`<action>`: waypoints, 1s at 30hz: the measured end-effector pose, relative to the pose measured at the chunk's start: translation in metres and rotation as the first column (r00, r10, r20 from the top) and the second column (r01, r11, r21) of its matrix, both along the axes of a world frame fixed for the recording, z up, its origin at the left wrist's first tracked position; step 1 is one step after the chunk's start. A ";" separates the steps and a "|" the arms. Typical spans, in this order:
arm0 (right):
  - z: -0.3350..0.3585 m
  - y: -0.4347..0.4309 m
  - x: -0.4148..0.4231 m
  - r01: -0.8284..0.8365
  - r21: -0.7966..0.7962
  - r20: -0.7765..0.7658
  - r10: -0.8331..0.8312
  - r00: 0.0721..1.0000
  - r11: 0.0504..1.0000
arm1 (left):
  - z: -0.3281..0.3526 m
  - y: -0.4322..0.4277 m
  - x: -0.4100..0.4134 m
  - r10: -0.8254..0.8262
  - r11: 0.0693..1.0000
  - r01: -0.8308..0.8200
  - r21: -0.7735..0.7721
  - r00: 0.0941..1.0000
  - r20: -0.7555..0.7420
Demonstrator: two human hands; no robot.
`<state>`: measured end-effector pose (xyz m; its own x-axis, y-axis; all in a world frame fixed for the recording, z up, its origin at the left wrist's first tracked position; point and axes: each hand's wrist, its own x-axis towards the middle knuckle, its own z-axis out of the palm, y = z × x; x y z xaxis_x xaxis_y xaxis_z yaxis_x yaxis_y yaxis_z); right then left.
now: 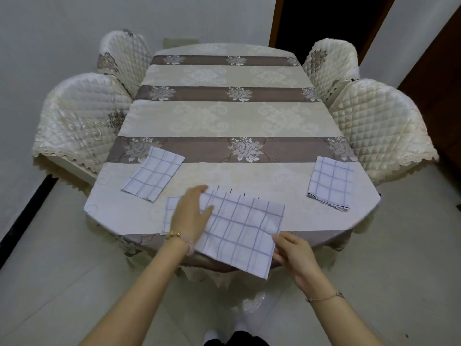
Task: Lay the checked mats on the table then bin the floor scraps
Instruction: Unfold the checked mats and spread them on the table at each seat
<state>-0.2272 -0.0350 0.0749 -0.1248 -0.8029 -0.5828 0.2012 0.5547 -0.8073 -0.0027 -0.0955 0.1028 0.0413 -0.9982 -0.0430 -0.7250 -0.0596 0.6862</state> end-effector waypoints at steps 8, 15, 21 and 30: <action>0.007 0.022 0.027 0.030 0.037 0.310 -0.040 0.950 0.999 | -0.021 0.080 -0.068 -0.169 0.980 0.184 0.075 0.970 -0.173; 0.014 0.023 0.032 -0.084 -0.026 0.300 0.088 0.950 0.996 | -0.025 0.083 -0.063 -0.001 0.998 0.014 0.054 0.973 -0.232; 0.017 0.009 0.035 -0.051 -0.047 0.142 0.057 0.988 0.998 | -0.026 0.088 -0.055 0.040 0.998 -0.021 0.055 0.927 -0.374; 0.029 0.001 0.009 0.209 -0.265 0.157 -0.172 0.973 0.941 | 0.031 0.064 -0.033 0.305 0.848 -0.528 0.043 0.420 -0.855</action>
